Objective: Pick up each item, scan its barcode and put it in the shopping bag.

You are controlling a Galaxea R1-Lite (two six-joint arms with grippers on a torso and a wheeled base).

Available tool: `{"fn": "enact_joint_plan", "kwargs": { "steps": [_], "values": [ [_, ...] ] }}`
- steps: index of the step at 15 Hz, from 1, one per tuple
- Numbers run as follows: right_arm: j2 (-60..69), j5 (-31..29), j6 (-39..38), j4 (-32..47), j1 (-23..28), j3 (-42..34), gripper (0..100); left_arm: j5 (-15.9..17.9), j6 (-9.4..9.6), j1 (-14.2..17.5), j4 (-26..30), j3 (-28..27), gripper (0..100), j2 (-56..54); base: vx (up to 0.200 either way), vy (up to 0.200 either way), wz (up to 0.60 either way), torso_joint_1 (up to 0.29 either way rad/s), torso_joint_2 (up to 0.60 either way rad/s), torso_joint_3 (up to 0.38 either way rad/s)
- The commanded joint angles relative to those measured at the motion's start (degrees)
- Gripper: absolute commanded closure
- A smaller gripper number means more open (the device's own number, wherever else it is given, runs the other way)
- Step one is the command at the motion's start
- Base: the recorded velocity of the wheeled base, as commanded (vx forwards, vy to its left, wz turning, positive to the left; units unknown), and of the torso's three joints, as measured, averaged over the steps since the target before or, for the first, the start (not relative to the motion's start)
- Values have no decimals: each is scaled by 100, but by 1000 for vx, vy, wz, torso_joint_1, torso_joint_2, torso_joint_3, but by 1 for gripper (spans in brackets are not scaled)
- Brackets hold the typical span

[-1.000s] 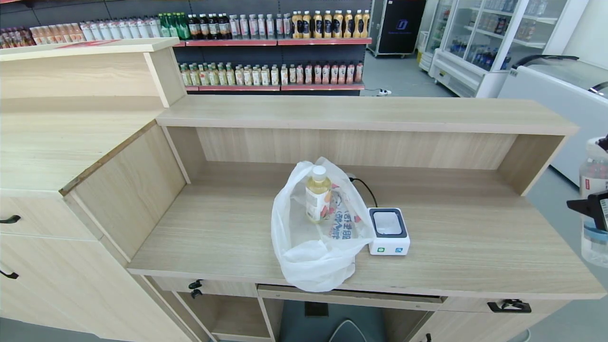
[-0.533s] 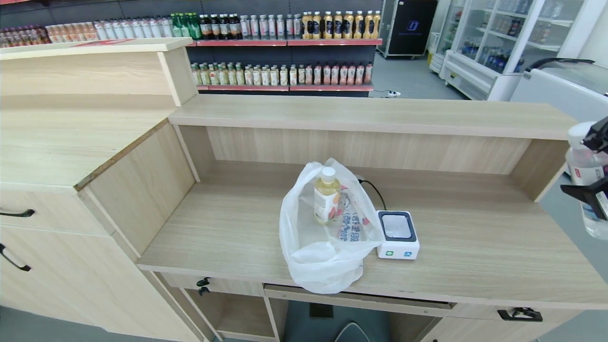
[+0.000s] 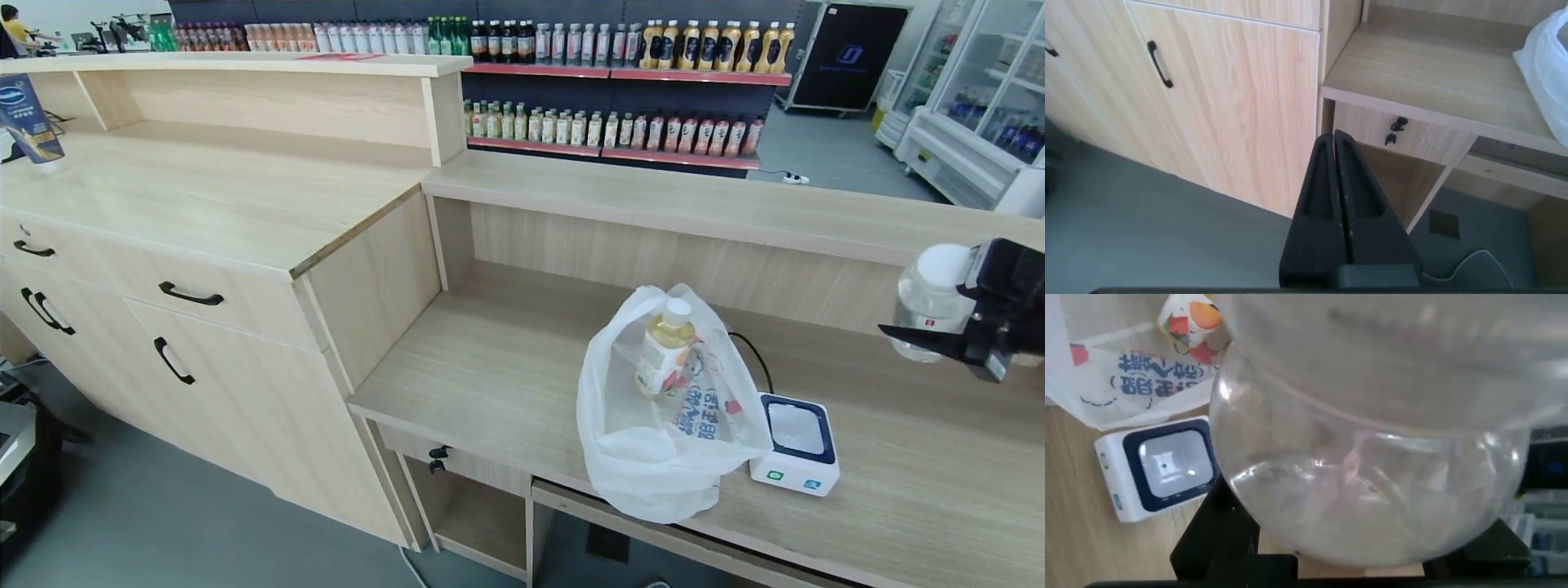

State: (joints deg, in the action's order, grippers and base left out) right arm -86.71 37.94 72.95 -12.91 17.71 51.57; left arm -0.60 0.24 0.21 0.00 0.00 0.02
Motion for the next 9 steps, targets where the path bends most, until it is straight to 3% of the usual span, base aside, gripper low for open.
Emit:
{"fn": "enact_joint_plan", "kwargs": {
  "steps": [1, 9],
  "values": [
    [-373, 416, 527, 34, 250, -33, 100, -2, -7, -3, 0, 0, 100, -2, 0, 0, 0, 0, 0, 0],
    [-672, 1445, 2048, 78, 505, -507, 100, -2, 2, 6, 0, 0, 100, -2, 0, 0, 0, 0, 0, 0]
  ]
}}
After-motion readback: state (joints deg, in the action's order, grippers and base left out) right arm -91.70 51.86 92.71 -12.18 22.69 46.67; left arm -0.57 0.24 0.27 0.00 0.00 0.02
